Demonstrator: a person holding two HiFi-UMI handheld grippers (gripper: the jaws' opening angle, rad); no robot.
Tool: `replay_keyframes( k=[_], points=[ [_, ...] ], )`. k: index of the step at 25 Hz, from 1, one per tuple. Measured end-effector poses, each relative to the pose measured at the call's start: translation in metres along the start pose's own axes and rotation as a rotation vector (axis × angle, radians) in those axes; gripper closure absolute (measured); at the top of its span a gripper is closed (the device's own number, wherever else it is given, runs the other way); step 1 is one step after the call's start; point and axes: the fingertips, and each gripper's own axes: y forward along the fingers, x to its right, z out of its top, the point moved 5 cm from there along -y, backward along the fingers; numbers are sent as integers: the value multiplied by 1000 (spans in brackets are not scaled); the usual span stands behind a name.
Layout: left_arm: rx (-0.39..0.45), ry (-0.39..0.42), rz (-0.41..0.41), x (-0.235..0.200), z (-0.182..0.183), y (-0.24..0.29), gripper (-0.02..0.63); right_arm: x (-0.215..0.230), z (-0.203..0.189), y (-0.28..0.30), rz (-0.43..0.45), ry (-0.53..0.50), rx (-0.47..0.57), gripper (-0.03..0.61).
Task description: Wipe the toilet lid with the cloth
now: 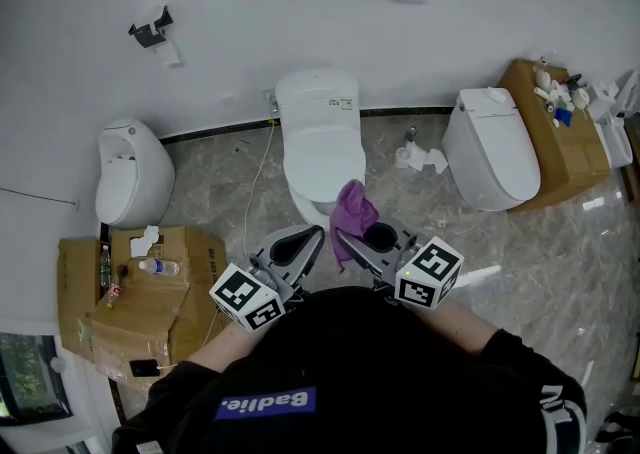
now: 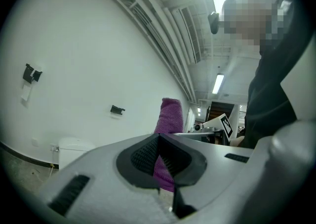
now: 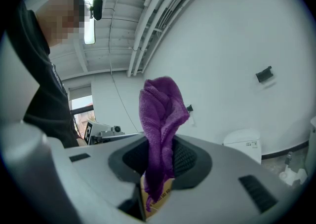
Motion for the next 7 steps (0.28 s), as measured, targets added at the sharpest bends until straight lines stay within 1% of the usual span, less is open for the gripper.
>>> replay_keyframes(
  k=[7],
  points=[
    [5, 12, -5, 2, 1, -1, 597, -1, -1, 0, -2, -14, -10, 482]
  ],
)
